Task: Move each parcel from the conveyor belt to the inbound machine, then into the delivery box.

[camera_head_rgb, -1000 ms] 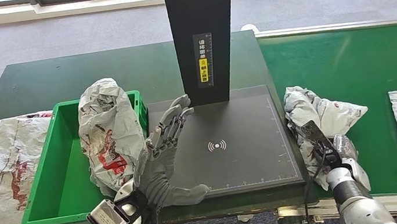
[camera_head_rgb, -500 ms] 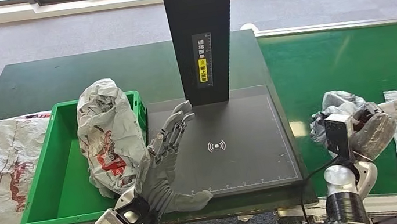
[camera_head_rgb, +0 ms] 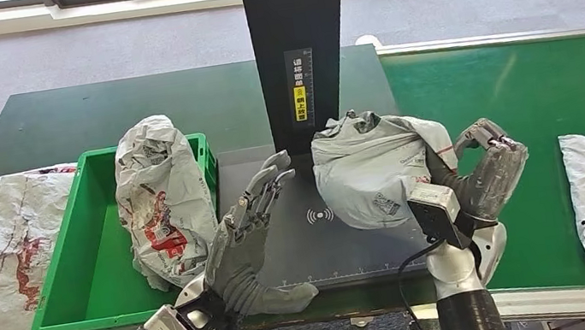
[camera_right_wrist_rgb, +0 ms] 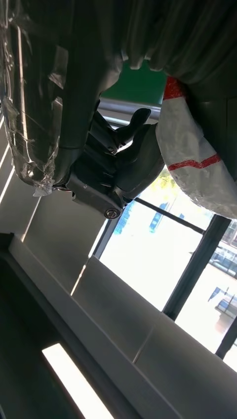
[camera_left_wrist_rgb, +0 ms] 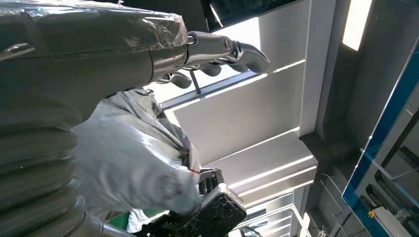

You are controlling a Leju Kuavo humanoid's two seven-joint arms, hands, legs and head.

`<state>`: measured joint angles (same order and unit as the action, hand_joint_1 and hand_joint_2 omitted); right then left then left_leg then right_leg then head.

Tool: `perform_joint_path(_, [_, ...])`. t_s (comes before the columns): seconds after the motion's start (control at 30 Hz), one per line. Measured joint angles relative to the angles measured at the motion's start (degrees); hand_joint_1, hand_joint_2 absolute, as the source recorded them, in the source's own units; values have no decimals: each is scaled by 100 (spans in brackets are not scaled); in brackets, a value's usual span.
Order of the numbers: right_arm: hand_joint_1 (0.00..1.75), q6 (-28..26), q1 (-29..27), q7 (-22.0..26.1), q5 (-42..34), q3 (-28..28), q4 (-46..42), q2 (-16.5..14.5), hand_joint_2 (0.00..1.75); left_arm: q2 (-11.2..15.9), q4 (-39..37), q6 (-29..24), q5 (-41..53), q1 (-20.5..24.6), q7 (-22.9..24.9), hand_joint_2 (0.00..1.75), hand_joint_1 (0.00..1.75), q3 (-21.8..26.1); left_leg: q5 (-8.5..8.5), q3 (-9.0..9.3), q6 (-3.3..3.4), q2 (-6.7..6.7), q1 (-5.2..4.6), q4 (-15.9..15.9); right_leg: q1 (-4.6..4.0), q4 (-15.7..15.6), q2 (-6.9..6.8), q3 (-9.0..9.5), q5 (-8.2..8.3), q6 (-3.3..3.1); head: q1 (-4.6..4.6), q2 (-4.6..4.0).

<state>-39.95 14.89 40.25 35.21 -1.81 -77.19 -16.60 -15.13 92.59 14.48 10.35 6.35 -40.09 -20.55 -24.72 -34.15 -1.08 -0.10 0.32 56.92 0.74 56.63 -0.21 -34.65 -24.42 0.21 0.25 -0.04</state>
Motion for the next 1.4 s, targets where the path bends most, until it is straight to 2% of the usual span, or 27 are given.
perform_joint_path(0.1, [175, 19, 177, -3, -203, 265, 154, -25, 175, -1, -48, 44, -11, 27, 0, 175, 0, -62, -1, -1, -1, 5, 0, -1, 0, 0, 7, -1, 0, 0, 2, -1])
perform_joint_path(0.23, [175, 151, 652, -5, -384, 704, 833, -154, 175, -8, -157, 67, -10, 63, 0, 175, 0, -138, -1, 8, -3, 19, 0, -1, -3, 0, 21, -3, 1, -1, 1, 0])
perform_joint_path(0.37, [175, 182, 921, -6, -448, 904, 1368, -274, 175, -9, -237, 67, -5, 82, 0, 175, 0, -191, 3, 7, -5, 11, 3, -1, -8, 1, 10, -1, 2, -3, 2, -1])
perform_joint_path(0.5, [0, 262, 1101, -45, -479, 993, 1743, -314, 0, -9, -295, 66, -7, 91, 0, 175, 0, -200, 2, 6, -8, 13, 6, -1, -8, 1, 14, -2, 3, -5, 2, 0])
perform_joint_path(0.7, [0, 956, 1601, -894, -154, 1289, 3124, -375, 0, -6, -339, -84, 42, 106, 0, 175, 0, -243, 0, 6, -10, 13, 6, -1, -10, 1, 16, -3, 2, -6, 1, -1])
perform_joint_path(0.9, [0, 974, 1833, -1082, -228, 1410, 4161, -382, 0, -2, -336, -210, 166, 103, 0, 175, 0, -246, 1, 4, -11, 4, 7, -1, -10, 1, 9, -4, 2, -6, 2, -1])
perform_joint_path(1.03, [0, 980, 1899, -1364, -15, 1410, 4438, -358, 0, -2, -338, -261, 229, 103, 0, 175, 0, -248, 0, 4, -10, 6, 6, 0, -9, 0, 9, -4, 2, -6, 2, -1])
perform_joint_path(1.23, [0, 1162, 1926, -2112, 503, 1375, 4643, -278, 0, -2, -345, -299, 362, 103, 0, 175, 0, -249, 0, 4, -10, 8, 6, 1, -9, 0, 9, -4, 2, -5, 2, -1])
perform_joint_path(1.4, [0, 1197, 1926, -2194, 567, 1370, 4664, -263, 0, -2, -345, -299, 375, 103, 0, 175, 0, -249, 0, 5, -10, 8, 6, 1, -9, 0, 9, -4, 2, -5, 2, -1])
